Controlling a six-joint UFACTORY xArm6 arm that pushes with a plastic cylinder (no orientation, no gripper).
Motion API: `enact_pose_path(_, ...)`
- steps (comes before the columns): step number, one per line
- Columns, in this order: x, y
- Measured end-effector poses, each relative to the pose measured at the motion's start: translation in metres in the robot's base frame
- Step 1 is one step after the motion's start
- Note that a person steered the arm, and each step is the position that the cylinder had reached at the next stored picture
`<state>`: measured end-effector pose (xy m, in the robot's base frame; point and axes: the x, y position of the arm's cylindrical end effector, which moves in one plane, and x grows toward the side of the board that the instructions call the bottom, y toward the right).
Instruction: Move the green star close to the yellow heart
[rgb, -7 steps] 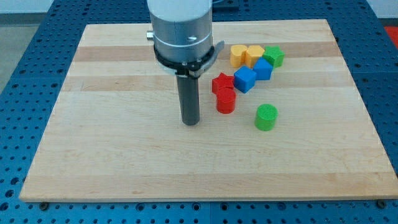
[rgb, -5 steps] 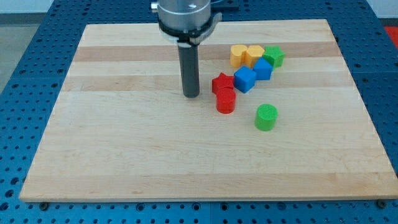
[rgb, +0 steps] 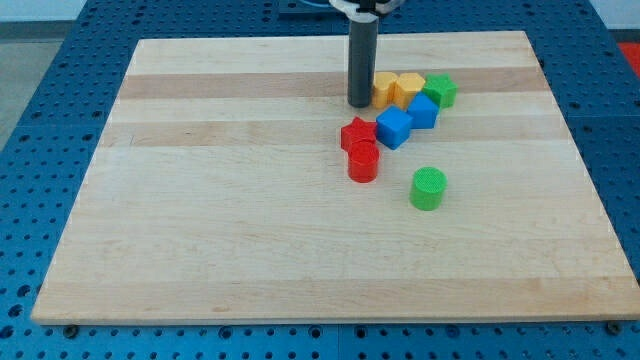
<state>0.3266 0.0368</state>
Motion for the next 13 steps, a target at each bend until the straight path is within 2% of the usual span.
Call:
enact_pose_path(1, -0.010, 0.003)
enact_pose_path(3, -0.065, 0.008)
enact_pose_path(5, -0.077, 0.078)
enact_pose_path(9, -0.020, 0.166)
enact_pose_path(11, 0.018, 0.160)
enact_pose_path(13, 0.007, 0.102)
